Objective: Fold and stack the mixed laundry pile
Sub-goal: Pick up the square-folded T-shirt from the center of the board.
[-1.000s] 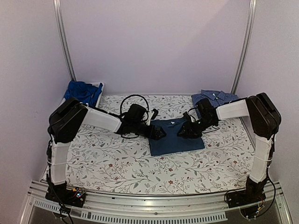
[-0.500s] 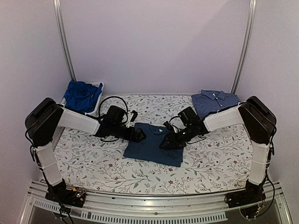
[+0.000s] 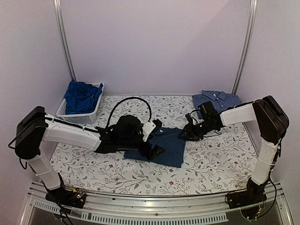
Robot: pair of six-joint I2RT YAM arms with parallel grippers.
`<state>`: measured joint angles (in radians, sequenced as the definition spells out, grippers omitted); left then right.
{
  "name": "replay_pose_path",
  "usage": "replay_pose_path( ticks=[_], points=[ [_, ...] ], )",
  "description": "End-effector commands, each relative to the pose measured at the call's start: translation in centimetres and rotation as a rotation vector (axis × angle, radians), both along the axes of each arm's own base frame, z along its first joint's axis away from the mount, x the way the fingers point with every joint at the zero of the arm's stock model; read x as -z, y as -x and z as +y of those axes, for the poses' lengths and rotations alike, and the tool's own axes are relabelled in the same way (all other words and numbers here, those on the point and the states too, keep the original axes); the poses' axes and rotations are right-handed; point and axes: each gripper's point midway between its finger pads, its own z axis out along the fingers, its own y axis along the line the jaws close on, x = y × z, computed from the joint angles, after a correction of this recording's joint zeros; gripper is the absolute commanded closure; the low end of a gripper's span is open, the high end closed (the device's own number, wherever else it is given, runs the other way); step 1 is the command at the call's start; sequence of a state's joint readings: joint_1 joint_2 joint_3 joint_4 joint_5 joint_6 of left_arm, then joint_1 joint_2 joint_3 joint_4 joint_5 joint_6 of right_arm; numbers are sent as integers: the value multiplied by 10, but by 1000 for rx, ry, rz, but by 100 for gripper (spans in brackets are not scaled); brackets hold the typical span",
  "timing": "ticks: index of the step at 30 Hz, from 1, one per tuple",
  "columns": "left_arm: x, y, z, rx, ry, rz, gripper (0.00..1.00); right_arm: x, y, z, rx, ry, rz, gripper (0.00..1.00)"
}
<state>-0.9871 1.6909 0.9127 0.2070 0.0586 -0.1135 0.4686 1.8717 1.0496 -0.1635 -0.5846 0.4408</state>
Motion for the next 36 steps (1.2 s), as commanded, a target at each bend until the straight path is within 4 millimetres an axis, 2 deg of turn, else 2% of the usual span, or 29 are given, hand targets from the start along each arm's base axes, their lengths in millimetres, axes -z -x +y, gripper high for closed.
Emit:
replay_pose_path(
  ticks=[1,3,5,13,17,21,26,30,32,34,36],
  points=[
    [10,12,-22,88,-41,-100,1,37,-7,-6,13,7,47,61],
    [22,20,-31,131,-92,-136,3,47,-10,-8,19,13,65,61],
    [33,25,-40,154,-142,-166,8,46,-11,-5,9,0,64,62],
    [62,39,-80,281,-250,-255,41,-8,-18,-3,7,-33,-22,58],
    [68,44,-92,332,-262,-282,48,-26,-7,-7,18,-54,-29,55],
    [82,60,-99,402,-296,-301,54,-35,8,-14,32,-61,-26,52],
    [92,69,-97,434,-294,-281,58,-30,29,-21,39,-74,7,52],
    [108,61,-96,415,-317,-249,64,-28,46,-24,53,-118,36,45],
    [115,56,-97,398,-329,-234,76,-22,56,-27,67,-135,66,40],
    [119,52,-100,390,-338,-213,96,-17,64,-30,91,-145,100,35],
    [114,49,-104,384,-325,-224,100,-14,67,-30,110,-170,107,31]
  ],
)
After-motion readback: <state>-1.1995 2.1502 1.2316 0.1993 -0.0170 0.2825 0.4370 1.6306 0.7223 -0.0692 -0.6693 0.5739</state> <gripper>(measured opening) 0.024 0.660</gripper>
